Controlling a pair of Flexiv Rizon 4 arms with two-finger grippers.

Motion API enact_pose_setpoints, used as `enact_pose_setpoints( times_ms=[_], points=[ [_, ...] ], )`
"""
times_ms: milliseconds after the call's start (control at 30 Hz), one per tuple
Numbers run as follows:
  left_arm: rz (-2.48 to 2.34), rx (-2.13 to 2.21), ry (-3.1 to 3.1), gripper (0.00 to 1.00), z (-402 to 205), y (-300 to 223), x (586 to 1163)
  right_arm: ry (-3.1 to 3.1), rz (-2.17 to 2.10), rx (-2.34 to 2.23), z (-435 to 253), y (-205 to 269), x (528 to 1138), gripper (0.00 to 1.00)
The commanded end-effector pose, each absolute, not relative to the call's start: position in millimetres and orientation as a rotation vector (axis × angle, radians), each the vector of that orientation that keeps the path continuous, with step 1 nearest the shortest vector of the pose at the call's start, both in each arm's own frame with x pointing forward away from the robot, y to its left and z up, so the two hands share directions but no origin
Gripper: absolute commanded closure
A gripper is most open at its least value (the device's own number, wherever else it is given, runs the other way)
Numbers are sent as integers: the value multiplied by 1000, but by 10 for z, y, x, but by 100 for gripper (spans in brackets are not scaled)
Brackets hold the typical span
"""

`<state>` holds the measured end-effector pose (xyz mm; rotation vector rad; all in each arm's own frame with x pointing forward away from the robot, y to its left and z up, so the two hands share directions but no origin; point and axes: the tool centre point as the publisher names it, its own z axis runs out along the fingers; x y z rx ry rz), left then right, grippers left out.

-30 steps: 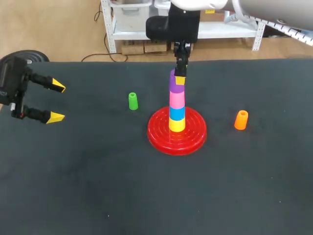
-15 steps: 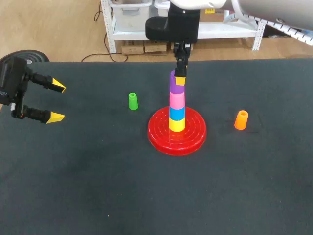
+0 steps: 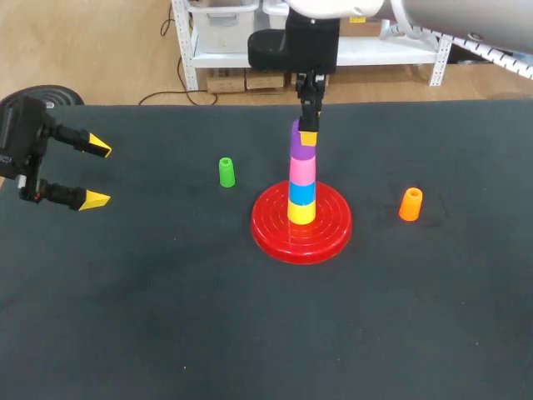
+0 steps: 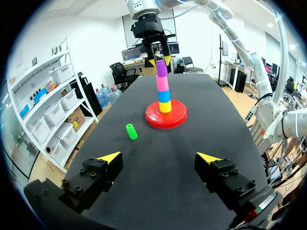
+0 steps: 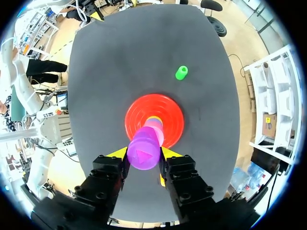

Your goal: Pick up and stack the cylinders on the red base in this order: pink,purple,orange,green

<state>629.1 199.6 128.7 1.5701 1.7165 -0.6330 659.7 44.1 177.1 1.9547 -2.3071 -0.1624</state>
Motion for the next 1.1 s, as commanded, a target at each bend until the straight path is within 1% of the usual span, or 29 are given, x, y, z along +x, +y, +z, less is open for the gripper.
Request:
enact_pose_setpoints(
  times_ms=[33, 1100],
  points=[
    [-630, 1568, 1713, 0, 1279, 2000, 6281, -2312, -162, 1954, 1746, 429, 6601, 100],
    [-630, 1568, 1713, 0, 1279, 2000, 6281, -2297, -167, 1975, 1745, 424, 6637, 100]
  ],
)
